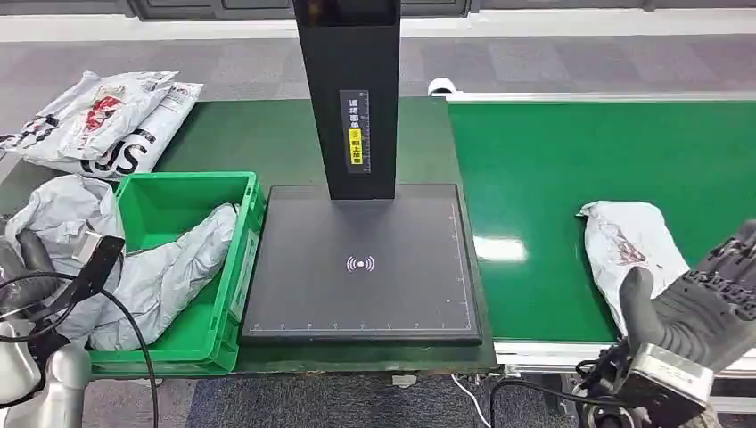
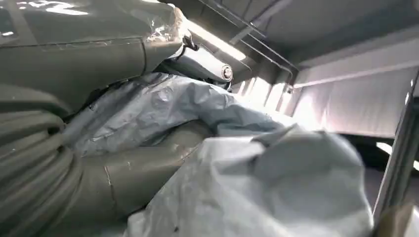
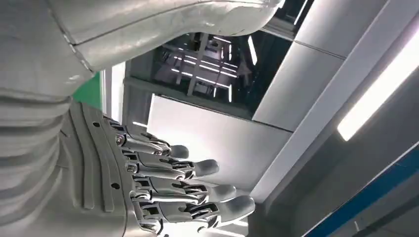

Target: Moved the parcel from conveyor to table for the left to box.

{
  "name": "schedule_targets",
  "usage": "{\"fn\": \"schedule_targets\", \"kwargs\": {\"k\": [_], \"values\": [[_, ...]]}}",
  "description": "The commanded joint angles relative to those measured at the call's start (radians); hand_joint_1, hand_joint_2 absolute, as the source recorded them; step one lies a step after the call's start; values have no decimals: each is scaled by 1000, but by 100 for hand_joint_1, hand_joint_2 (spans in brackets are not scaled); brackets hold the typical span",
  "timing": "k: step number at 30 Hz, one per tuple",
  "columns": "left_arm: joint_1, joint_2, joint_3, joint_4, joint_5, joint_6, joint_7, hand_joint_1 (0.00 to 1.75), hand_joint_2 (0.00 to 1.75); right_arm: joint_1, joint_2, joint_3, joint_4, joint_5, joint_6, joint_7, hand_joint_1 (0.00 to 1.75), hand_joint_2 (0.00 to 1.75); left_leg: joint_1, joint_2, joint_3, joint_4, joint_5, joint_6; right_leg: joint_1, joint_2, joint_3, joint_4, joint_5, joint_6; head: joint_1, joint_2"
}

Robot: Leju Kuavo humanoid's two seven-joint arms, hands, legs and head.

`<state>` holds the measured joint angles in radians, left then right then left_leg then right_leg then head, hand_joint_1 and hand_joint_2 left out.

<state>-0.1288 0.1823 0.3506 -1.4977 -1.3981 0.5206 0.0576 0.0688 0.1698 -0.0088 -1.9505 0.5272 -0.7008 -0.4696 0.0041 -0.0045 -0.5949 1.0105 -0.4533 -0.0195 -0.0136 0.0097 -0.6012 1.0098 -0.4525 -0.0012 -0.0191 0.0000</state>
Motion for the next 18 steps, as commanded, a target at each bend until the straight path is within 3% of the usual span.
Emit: {"fn": "schedule_targets", "kwargs": {"k": [1,6,13,18], "values": [[-27,-63,-27,178,-42,-124,14,0,175,-38,-39,5,9,9,3,28,0,175,-1,-1,3,-3,0,1,-1,-2,3,-2,0,0,0,0],[-79,-65,-85,203,-28,-143,16,0,175,-51,-35,8,14,18,3,36,0,175,0,-4,3,-2,1,1,1,-5,5,-3,0,0,0,0],[-145,-72,-213,227,148,-177,-78,0,175,-65,-45,9,58,-3,3,32,0,175,1,-5,2,-1,1,1,1,-6,3,-2,0,0,0,0],[-229,-114,-329,271,305,-197,-143,0,175,-85,-47,24,99,-25,3,15,0,175,1,-8,3,-2,2,1,1,-9,5,-4,0,0,0,0]]}}
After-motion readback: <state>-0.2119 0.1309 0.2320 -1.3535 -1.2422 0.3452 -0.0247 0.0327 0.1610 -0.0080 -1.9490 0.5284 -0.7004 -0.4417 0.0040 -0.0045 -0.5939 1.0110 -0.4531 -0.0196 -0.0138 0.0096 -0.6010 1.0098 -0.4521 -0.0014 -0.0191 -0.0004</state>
